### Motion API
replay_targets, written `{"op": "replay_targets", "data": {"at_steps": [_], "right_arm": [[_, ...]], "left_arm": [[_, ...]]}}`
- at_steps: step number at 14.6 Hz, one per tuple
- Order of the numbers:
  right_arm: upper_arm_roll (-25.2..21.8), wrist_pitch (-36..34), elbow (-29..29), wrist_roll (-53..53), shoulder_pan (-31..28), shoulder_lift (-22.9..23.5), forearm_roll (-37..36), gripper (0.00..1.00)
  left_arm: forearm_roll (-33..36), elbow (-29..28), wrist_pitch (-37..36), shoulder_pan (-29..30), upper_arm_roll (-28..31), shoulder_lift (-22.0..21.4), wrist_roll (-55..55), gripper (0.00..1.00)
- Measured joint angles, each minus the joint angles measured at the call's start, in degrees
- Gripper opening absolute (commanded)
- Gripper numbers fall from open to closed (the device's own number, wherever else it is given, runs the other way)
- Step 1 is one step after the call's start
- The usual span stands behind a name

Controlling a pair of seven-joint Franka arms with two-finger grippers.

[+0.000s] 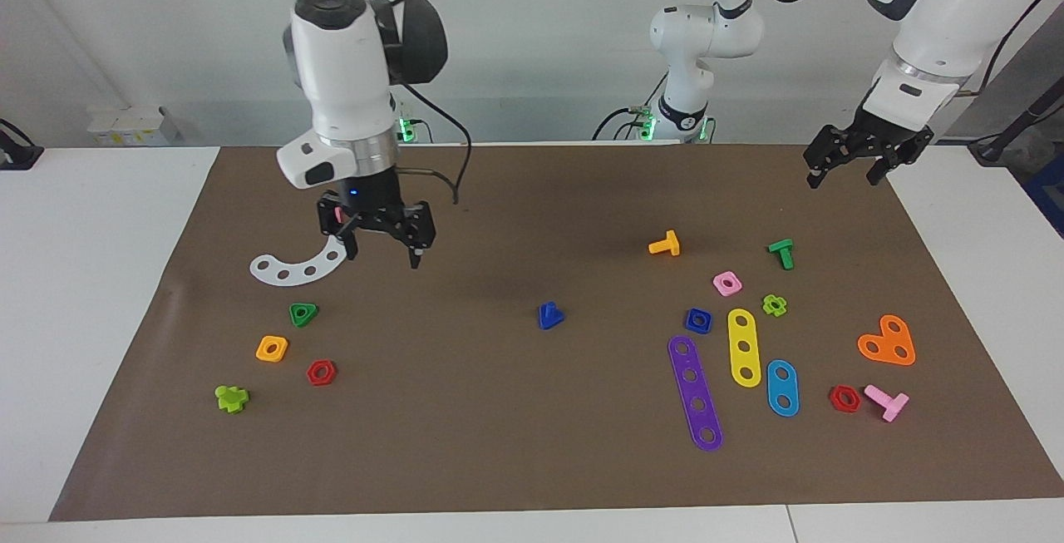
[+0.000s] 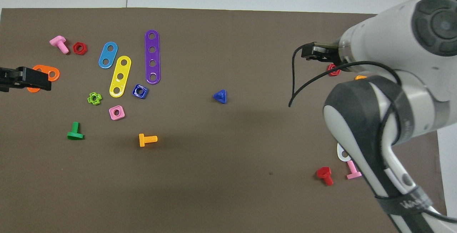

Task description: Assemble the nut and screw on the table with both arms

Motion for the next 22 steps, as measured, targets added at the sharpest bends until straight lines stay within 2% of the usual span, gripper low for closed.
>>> {"op": "replay_targets", "data": {"at_steps": [3, 10, 22], "right_arm": [[0.01, -6.67, -0.17, -7.08, -5.93, -3.15, 0.74, 1.0], [0.0, -14.09, -0.19, -17.75, -15.18, -7.67, 0.9, 1.0], [0.57, -17.26, 1.46, -17.92, -15.39, -8.31, 0.92, 1.0]], "left_arm": [[-0.04, -0.68, 0.89, -0.15, -0.47, 0.19, -0.27, 1.0], [-0.11, -1.14, 3.86, -3.24, -1.25, 3.23, -4.36, 1.0], [-0.12, -1.13, 12.1, -9.24, -1.47, 9.48, -13.25, 1.0]]}}
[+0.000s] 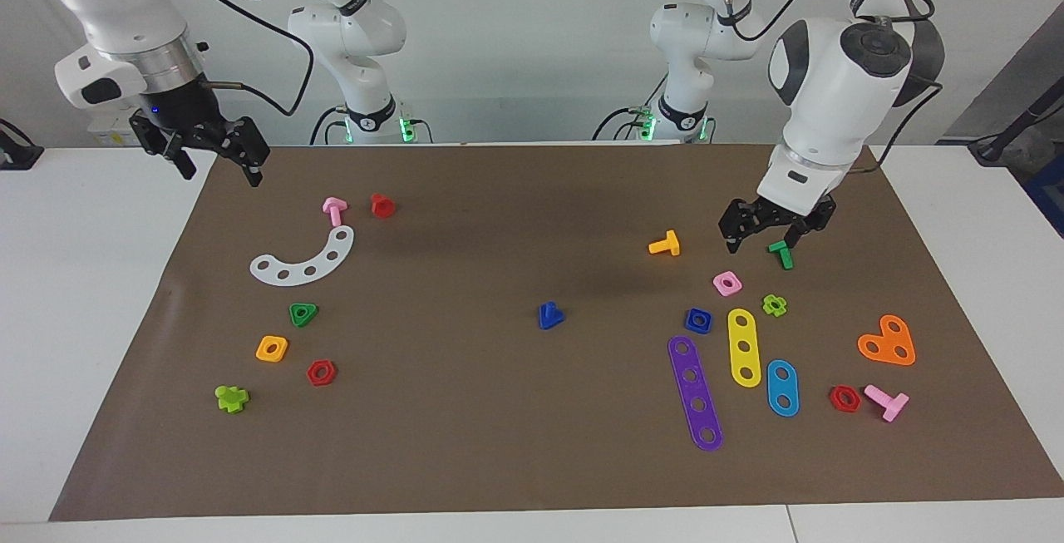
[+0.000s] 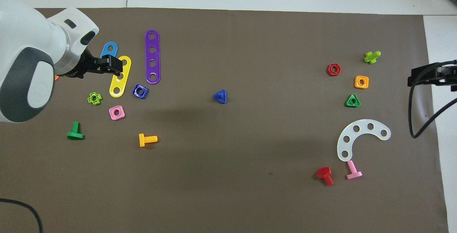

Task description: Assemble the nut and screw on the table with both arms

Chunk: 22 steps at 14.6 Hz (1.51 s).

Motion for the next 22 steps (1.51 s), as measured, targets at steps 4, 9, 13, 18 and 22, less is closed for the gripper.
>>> {"op": "replay_targets", "data": {"at_steps": [4, 9, 13, 18, 22], "right_arm": [[0.43, -1.72, -0.22, 1.32, 0.35, -0.1, 1.26, 1.0], [0.56, -4.19, -0.37, 1.83, 0.9, -0.37, 1.32, 1.0], [0.65, -4.21, -0.49, 1.83, 0.9, -0.42, 1.35, 1.0], [0.91, -4.21, -0.58, 1.83, 0.9, -0.48, 1.37, 1.0], [0.92, -4.21, -0.6, 1.83, 0.9, -0.49, 1.37, 1.0]], "left_arm": [[-0.44, -0.02, 3.0, -1.99, -0.05, 1.77, -1.78, 1.0], [-1.26, -0.45, 8.29, -6.47, -0.2, 5.35, -5.04, 1.0], [-3.71, -0.54, 14.15, -9.45, -0.24, 10.0, -6.8, 0.95], [-3.52, -3.45, 14.35, -8.58, 1.04, 11.78, -2.58, 0.91], [-3.49, -7.34, 19.28, -4.36, 1.37, 11.78, 9.67, 0.89]]}}
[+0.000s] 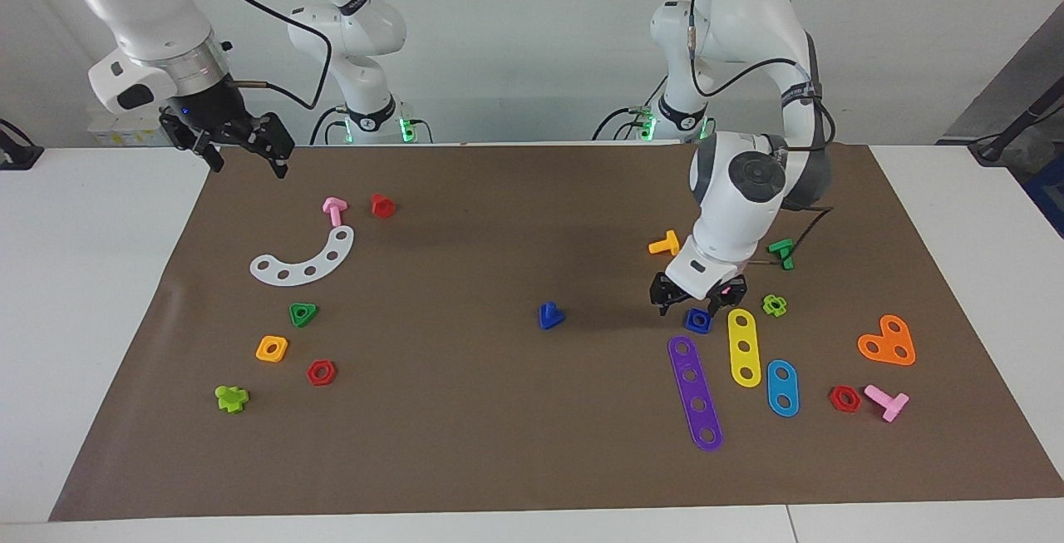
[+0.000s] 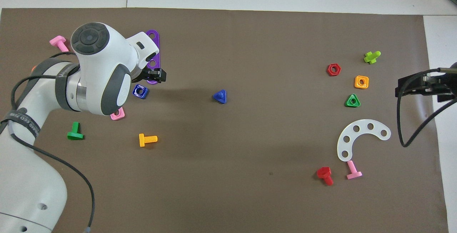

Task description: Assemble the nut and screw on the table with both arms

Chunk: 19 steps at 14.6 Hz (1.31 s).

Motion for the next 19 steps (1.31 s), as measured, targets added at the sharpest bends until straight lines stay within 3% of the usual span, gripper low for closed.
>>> {"op": "replay_targets", "data": {"at_steps": [6, 19], "right_arm": [[0.0, 0.0, 0.0, 0.0, 0.0, -0.04, 0.0, 1.0], [0.0, 0.0, 0.0, 0.0, -0.05, -0.07, 0.0, 1.0]], "left_arm": [[-0.03, -4.63, 4.98, 3.98, -0.15, 0.13, 14.51, 0.85], [-0.21, -8.43, 8.79, 3.53, -1.58, 1.38, 20.83, 0.78]]}}
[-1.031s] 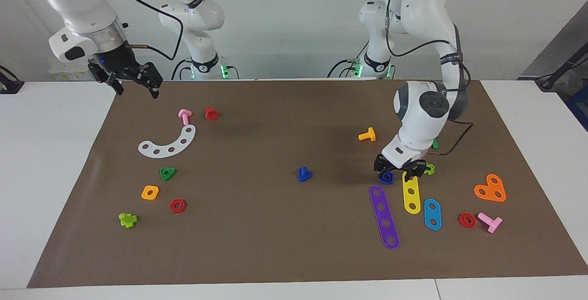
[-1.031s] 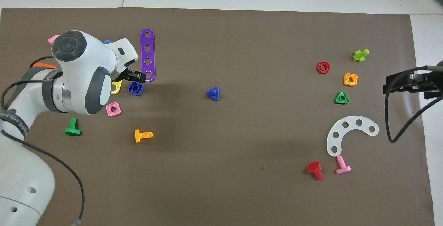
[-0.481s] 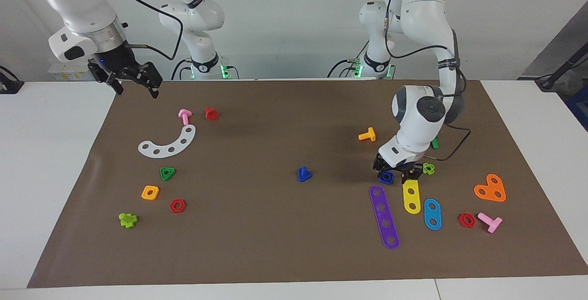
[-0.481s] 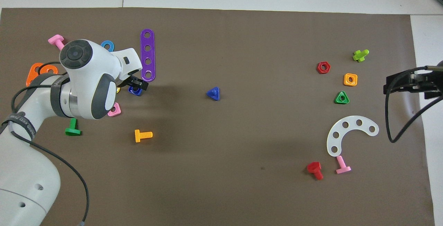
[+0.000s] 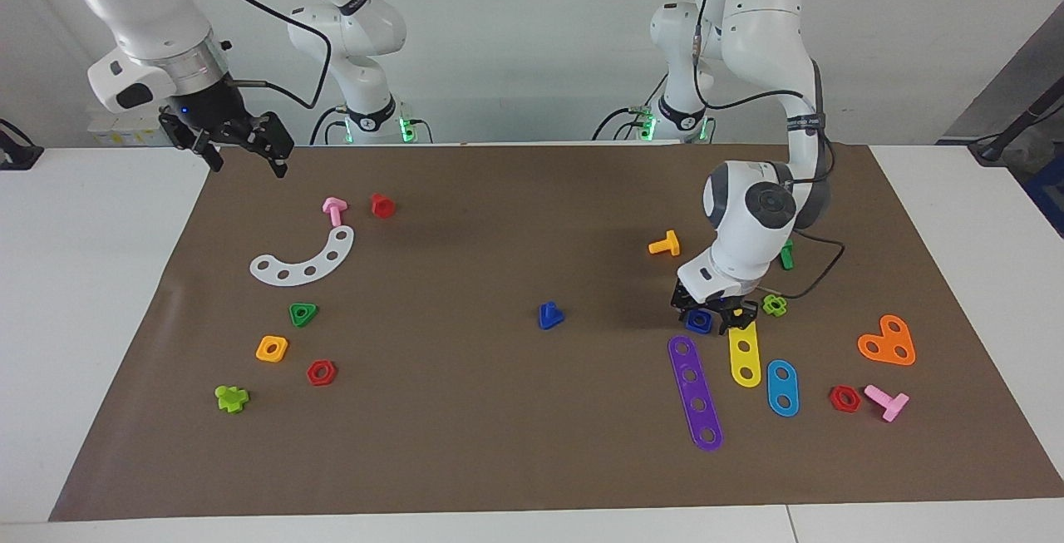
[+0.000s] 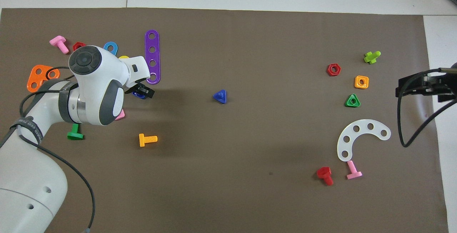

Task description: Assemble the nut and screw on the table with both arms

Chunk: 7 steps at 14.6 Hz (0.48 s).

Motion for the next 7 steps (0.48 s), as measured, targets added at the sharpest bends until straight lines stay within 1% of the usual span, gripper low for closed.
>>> {"op": "replay_targets", "data": {"at_steps": [5, 7], "right_arm": [[0.0, 0.0, 0.0, 0.0, 0.0, 0.0, 0.0, 1.0], [0.0, 0.0, 0.0, 0.0, 0.0, -0.01, 0.0, 1.0]], "left_arm": [[-0.01, -1.27, 0.15, -0.48, 0.01, -0.01, 1.56, 0.72], [-0.02, -1.27, 0.16, -0.48, 0.01, -0.05, 1.85, 0.66]]}}
